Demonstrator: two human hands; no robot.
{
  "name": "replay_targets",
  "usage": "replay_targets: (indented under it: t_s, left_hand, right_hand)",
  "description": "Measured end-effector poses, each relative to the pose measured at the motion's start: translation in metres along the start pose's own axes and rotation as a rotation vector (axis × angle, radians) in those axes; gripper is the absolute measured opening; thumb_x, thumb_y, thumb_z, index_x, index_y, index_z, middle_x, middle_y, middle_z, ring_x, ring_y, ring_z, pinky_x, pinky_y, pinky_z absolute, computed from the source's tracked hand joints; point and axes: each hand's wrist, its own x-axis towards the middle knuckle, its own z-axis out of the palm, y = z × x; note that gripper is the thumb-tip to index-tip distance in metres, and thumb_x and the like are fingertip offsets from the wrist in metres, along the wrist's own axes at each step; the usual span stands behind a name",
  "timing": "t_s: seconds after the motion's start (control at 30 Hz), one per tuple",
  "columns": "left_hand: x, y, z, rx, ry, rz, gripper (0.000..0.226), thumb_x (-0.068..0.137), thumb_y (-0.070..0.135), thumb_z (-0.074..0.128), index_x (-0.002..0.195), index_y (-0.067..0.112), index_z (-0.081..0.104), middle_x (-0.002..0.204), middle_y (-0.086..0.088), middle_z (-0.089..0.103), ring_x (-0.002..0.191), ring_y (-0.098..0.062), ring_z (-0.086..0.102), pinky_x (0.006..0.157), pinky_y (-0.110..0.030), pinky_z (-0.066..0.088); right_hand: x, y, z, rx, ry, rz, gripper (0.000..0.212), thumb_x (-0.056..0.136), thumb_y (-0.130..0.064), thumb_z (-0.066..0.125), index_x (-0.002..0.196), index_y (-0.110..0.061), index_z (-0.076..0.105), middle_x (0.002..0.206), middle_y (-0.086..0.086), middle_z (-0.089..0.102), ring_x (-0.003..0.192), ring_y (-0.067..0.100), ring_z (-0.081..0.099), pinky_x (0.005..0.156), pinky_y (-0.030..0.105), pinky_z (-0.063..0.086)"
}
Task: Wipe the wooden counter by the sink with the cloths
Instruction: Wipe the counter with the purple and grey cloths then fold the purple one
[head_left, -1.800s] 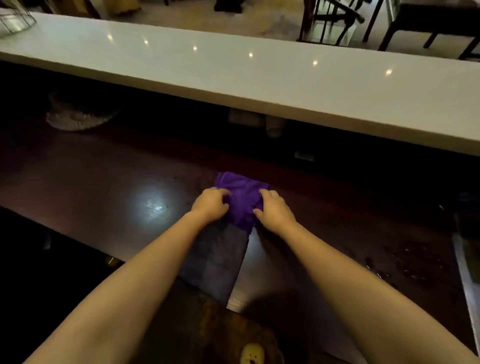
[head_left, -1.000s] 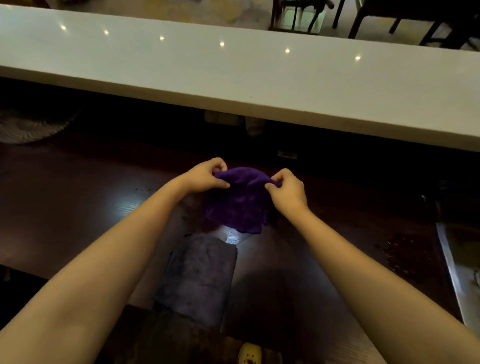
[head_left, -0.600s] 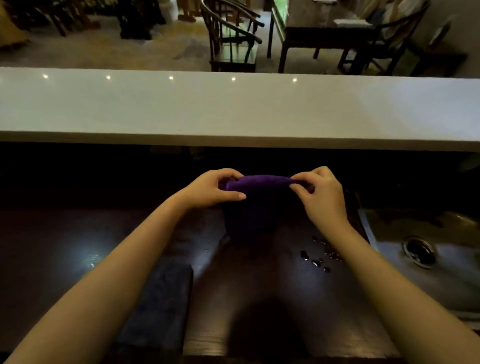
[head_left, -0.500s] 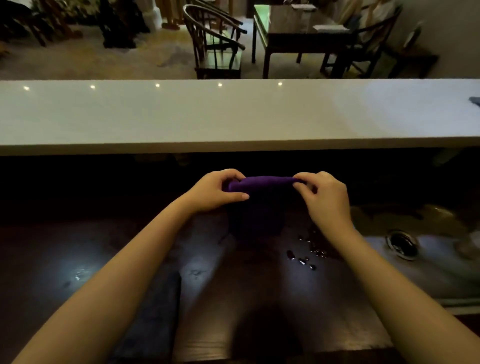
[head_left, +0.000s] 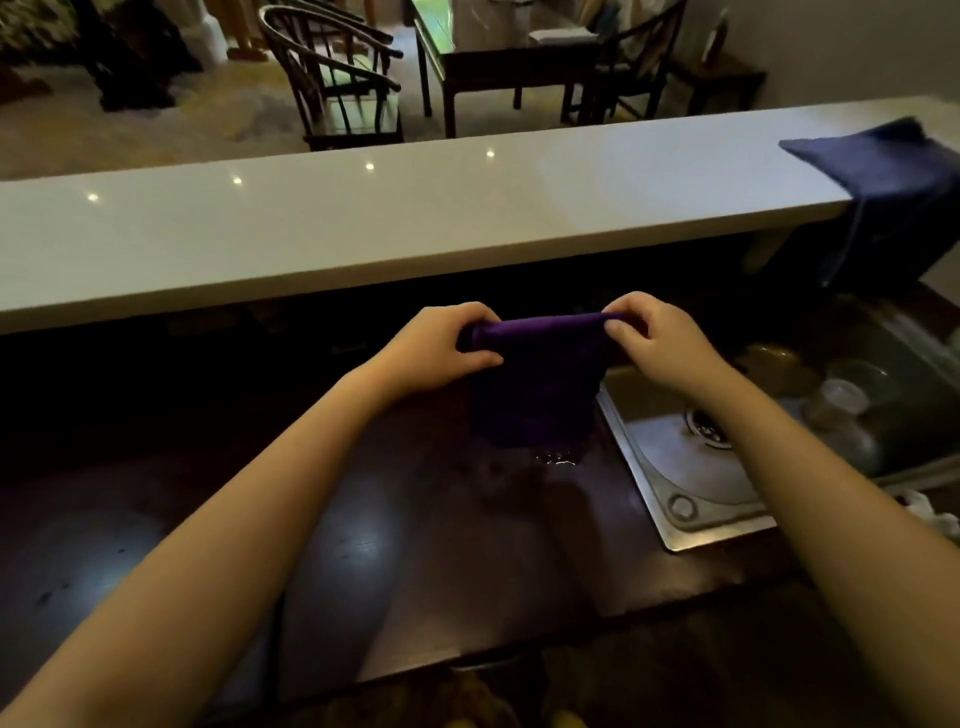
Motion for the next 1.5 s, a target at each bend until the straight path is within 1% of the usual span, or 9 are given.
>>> replay_targets:
  t_s: [0.1, 0.3, 0.47, 0.6, 0.7, 0.8, 0.97, 1.13, 1.5]
  left_hand:
    - [-0.008, 0.009, 0.023, -0.132, -0.018, -0.057, 0.023, 0.077, 0.021, 0.07, 0.098, 0.016, 0.062, 0.087, 0.005, 0.06, 0.081, -0.009, 0.056, 0.065, -0.004, 0.038]
    - [-0.038, 0.015, 0.095, -0.468, 0.04, -0.276, 0.032, 0.078, 0.01, 0.069, 0.109, 0.01, 0.062, 0.103, -0.011, 0.067, 0.098, -0.026, 0.063, 0.091, -0.041, 0.051]
    - [-0.032, 0.003, 0.139, -0.553, 0.088, -0.518, 0.034, 0.076, 0.007, 0.069, 0.109, 0.014, 0.063, 0.106, -0.012, 0.066, 0.1, -0.03, 0.062, 0.091, -0.046, 0.05]
    - [-0.03, -0.018, 0.159, -0.362, 0.057, -0.545, 0.046, 0.081, 0.01, 0.063, 0.125, 0.017, 0.054, 0.125, -0.012, 0.061, 0.115, -0.026, 0.056, 0.1, -0.033, 0.043]
    - [-0.042, -0.046, 0.164, -0.075, 0.137, -0.511, 0.048, 0.088, 0.019, 0.054, 0.135, 0.019, 0.044, 0.137, -0.013, 0.051, 0.127, -0.029, 0.045, 0.107, -0.036, 0.035]
    - [-0.062, -0.081, 0.163, 0.257, 0.132, -0.561, 0.05, 0.092, 0.035, 0.046, 0.14, 0.029, 0.035, 0.151, -0.007, 0.034, 0.14, -0.028, 0.025, 0.113, -0.049, 0.018]
    - [-0.085, -0.131, 0.158, 0.441, 0.011, -0.604, 0.059, 0.09, 0.056, 0.031, 0.144, 0.038, 0.016, 0.158, 0.0, 0.012, 0.146, -0.025, 0.001, 0.113, -0.058, -0.004]
    - [-0.092, -0.144, 0.168, 0.48, 0.037, -0.616, 0.064, 0.085, 0.068, 0.014, 0.143, 0.042, 0.01, 0.158, 0.003, 0.008, 0.146, -0.021, -0.002, 0.114, -0.058, -0.005]
    - [-0.094, -0.147, 0.172, 0.518, 0.066, -0.603, 0.061, 0.088, 0.065, 0.015, 0.143, 0.041, 0.008, 0.158, 0.003, 0.009, 0.146, -0.021, -0.002, 0.114, -0.058, -0.004]
  right_hand:
    - [-0.013, 0.018, 0.0, -0.085, 0.008, -0.031, 0.012, 0.095, -0.018, 0.046, 0.102, -0.013, 0.054, 0.097, 0.002, 0.05, 0.08, 0.012, 0.05, 0.068, 0.024, 0.038]
    - [-0.048, 0.058, 0.029, 0.149, 0.053, 0.091, 0.012, 0.098, -0.017, 0.04, 0.102, -0.013, 0.05, 0.086, 0.0, 0.055, 0.079, 0.015, 0.052, 0.061, 0.026, 0.038]
    - [-0.047, 0.089, 0.058, 0.117, 0.056, 0.183, 0.019, 0.098, -0.015, 0.038, 0.111, -0.008, 0.05, 0.103, 0.009, 0.059, 0.089, 0.016, 0.052, 0.073, 0.025, 0.035]
    - [-0.044, 0.106, 0.083, -0.176, -0.002, 0.289, 0.033, 0.095, -0.015, 0.044, 0.126, -0.005, 0.043, 0.126, 0.02, 0.049, 0.108, 0.033, 0.051, 0.082, 0.034, 0.04]
    - [-0.061, 0.112, 0.112, -0.641, -0.145, 0.031, 0.06, 0.09, -0.026, 0.053, 0.143, -0.01, 0.03, 0.147, 0.023, 0.03, 0.135, 0.039, 0.028, 0.111, 0.05, 0.021]
    - [-0.068, 0.116, 0.137, -0.624, -0.313, -0.216, 0.064, 0.092, -0.045, 0.046, 0.146, -0.019, 0.026, 0.157, 0.015, 0.016, 0.145, 0.035, 0.008, 0.117, 0.049, -0.001]
    - [-0.05, 0.134, 0.153, -0.746, -0.415, -0.224, 0.075, 0.086, -0.069, 0.021, 0.148, -0.032, 0.003, 0.16, 0.012, -0.003, 0.144, 0.037, -0.012, 0.115, 0.056, -0.01]
    - [-0.038, 0.144, 0.156, -0.683, -0.383, -0.242, 0.076, 0.083, -0.074, 0.024, 0.147, -0.037, 0.008, 0.16, 0.008, -0.002, 0.144, 0.037, -0.011, 0.111, 0.064, -0.009]
    - [0.054, 0.147, 0.174, -0.64, -0.371, -0.243, 0.073, 0.083, -0.073, 0.024, 0.147, -0.041, 0.007, 0.161, 0.004, -0.002, 0.145, 0.033, -0.011, 0.114, 0.059, -0.007]
